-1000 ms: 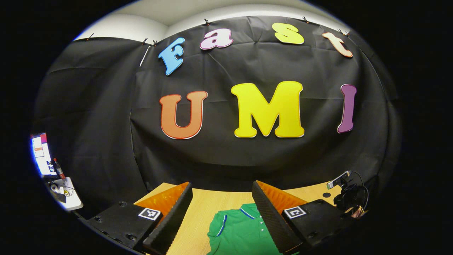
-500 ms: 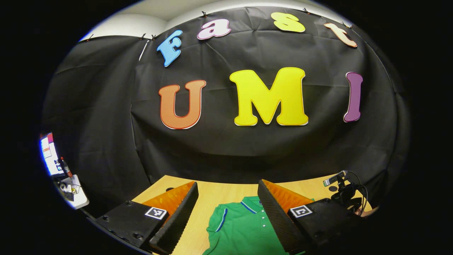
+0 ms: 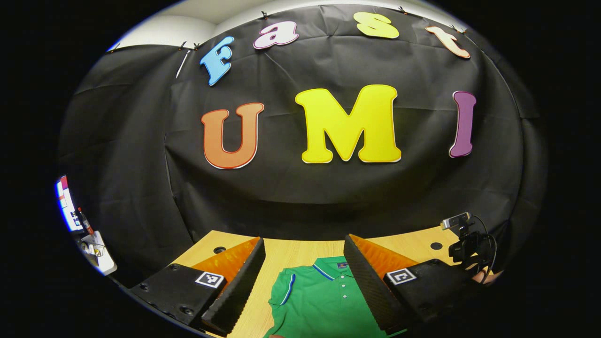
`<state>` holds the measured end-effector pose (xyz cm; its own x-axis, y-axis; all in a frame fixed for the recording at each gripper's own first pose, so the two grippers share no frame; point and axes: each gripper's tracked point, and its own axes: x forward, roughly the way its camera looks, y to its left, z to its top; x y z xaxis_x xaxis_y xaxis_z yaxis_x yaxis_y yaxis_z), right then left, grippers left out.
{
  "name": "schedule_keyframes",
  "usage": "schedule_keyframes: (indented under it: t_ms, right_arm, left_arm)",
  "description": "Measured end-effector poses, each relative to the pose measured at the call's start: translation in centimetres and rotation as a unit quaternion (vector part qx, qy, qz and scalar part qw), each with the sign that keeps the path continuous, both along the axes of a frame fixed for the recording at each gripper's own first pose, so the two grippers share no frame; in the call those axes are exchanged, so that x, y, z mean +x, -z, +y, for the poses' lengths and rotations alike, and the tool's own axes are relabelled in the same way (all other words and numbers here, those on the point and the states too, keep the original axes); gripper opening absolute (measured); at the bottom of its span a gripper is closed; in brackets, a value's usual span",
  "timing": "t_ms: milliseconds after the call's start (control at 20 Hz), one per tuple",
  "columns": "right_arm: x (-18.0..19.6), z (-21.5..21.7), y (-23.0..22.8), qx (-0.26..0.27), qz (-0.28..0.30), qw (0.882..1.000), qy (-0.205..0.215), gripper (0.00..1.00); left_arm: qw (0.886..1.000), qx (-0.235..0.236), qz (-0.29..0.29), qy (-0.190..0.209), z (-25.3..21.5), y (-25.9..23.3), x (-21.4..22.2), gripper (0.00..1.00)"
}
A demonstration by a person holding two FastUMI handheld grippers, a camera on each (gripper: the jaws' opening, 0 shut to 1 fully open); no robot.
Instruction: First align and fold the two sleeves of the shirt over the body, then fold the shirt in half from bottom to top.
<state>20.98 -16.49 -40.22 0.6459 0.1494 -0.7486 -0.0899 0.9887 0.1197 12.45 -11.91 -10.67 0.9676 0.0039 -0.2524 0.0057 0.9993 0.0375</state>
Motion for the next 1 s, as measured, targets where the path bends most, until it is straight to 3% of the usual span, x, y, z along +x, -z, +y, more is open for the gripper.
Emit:
schedule_keyframes:
  t_ms: [350,950,1000]
  right_arm:
    - [2.0,6.3,-4.8,0.014,-0.045,0.999,-0.025,0.0]
    - [1.3,15.8,-3.6,0.019,-0.017,0.996,-0.083,0.01]
    - [1.0,16.3,-3.9,0.027,-0.021,0.996,-0.085,0.06]
  left_arm:
    - [1.0,-0.011,-0.004,-0.028,2.8,-0.3,-1.1,1.0]
    - [0.998,-0.002,-0.009,-0.068,8.3,-1.3,-3.5,1.0]
    - [0.998,0.0,-0.005,-0.069,8.7,-1.1,-3.7,1.0]
